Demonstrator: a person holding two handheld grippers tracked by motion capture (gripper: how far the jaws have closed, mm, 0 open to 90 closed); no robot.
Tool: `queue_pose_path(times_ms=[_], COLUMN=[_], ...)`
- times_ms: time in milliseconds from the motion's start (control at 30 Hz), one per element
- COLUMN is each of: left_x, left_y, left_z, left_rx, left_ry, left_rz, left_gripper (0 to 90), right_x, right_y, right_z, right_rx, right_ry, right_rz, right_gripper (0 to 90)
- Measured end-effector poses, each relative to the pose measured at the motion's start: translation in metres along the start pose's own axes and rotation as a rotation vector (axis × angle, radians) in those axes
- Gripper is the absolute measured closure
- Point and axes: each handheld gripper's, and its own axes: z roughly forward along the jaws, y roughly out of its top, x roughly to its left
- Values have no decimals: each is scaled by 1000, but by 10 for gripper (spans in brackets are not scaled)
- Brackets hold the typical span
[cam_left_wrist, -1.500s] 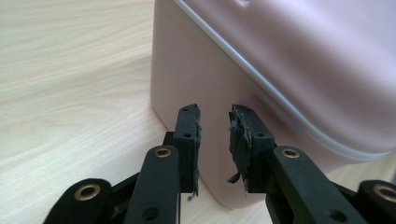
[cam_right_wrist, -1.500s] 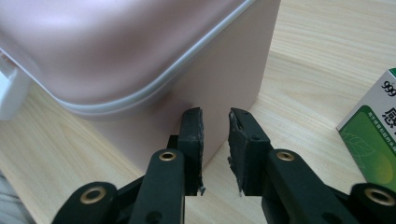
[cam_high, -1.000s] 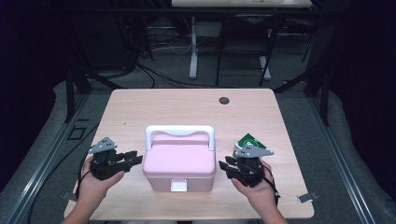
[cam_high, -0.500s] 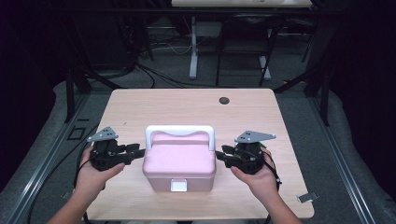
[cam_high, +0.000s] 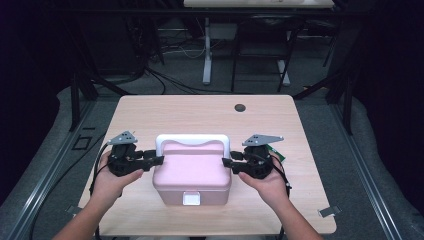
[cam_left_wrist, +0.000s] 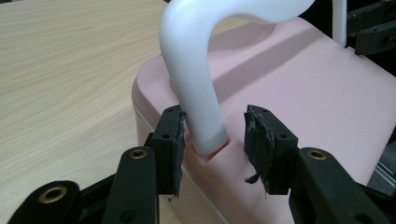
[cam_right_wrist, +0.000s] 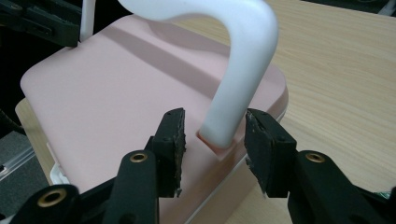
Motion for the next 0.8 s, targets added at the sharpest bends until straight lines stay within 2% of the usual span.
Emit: queue_pose_path(times_ms=[100, 200, 300, 467, 567, 600, 667, 767, 800], left_x=[1, 1, 1, -2, -5, -6, -6, -7, -7], left_y=[1, 2, 2, 2, 1, 0, 0, -1, -1], left_z=[1, 2, 2, 0, -3, -3, -4, -3, -2], left_rx=[-1, -3, 0, -5, -11, -13, -16, -21, -19], left_ry=[-4, -2, -3, 3, 10, 15, 21, 33, 34], left_rz=[-6, -10, 9, 34, 46, 48, 53, 59, 64], left_gripper=[584, 585, 583, 585, 596, 609, 649, 668, 668], right_x=[-4, -5, -3, -3, 0, 2, 3, 2, 1], right_y=[1, 2, 3, 2, 1, 1, -1, -2, -2], right_z=[3, 6, 7, 4, 1, 1, -1, -1, -1], right_rx=[-3, -9, -9, -18, -26, -30, -33, -37, -33], right_ry=[27, 37, 26, 44, 40, 27, 15, -10, 3], right_rz=[22, 15, 4, -7, -24, -32, -52, -58, -56], right_gripper=[584, 591, 593, 604, 625, 635, 686, 742, 743])
